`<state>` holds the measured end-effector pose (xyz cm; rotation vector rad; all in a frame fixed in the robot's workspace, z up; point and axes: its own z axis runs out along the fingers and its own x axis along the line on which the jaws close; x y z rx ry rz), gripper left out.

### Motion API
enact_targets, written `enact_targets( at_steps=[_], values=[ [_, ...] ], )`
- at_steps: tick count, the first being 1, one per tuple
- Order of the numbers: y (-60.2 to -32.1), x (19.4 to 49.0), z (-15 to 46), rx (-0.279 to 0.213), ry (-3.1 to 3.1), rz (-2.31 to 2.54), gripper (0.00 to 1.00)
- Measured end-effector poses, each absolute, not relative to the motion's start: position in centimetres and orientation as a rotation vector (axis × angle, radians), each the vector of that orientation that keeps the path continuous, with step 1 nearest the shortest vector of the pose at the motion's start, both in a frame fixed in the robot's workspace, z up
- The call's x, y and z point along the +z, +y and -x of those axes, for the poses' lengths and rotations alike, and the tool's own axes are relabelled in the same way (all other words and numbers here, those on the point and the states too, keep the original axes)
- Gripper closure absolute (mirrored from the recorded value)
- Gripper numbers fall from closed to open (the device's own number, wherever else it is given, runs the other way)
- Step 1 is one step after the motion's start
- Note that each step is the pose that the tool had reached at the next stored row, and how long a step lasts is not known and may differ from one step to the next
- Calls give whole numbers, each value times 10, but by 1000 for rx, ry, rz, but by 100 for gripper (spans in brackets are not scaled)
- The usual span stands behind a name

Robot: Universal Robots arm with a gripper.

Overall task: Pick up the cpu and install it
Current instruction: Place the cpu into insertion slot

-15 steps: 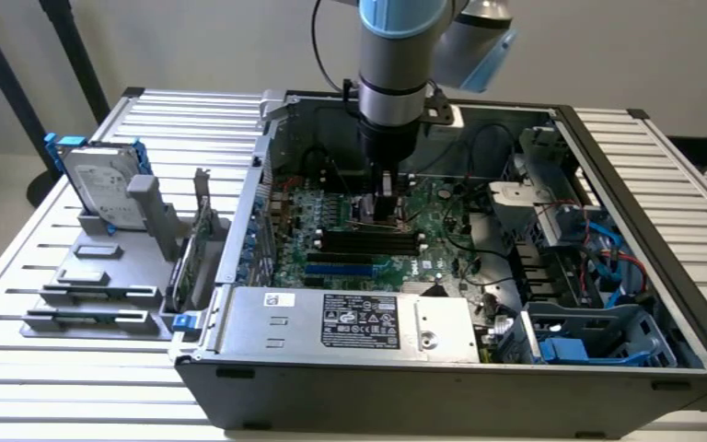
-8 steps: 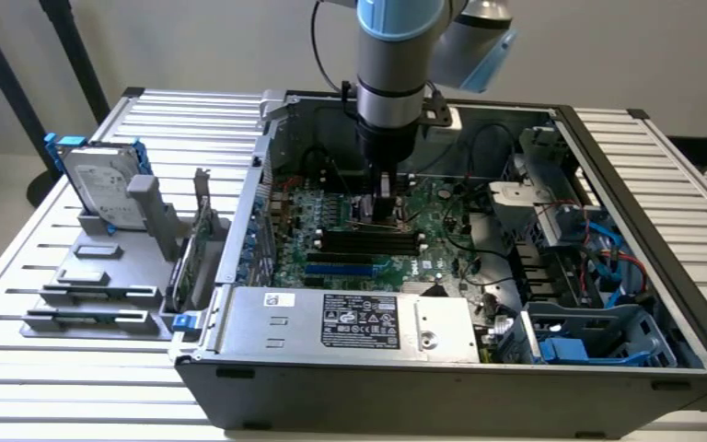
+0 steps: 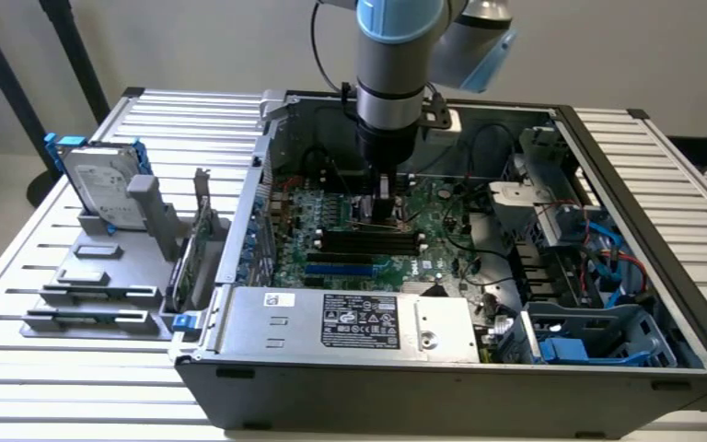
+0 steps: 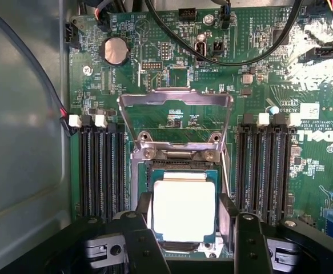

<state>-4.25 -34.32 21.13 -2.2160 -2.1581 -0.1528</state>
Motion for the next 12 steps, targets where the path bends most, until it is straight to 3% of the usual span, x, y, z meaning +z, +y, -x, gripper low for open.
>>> enact_targets(
  at_steps=[12],
  values=[
    [-340, 208, 43, -151, -2148, 2229, 45]
  ],
)
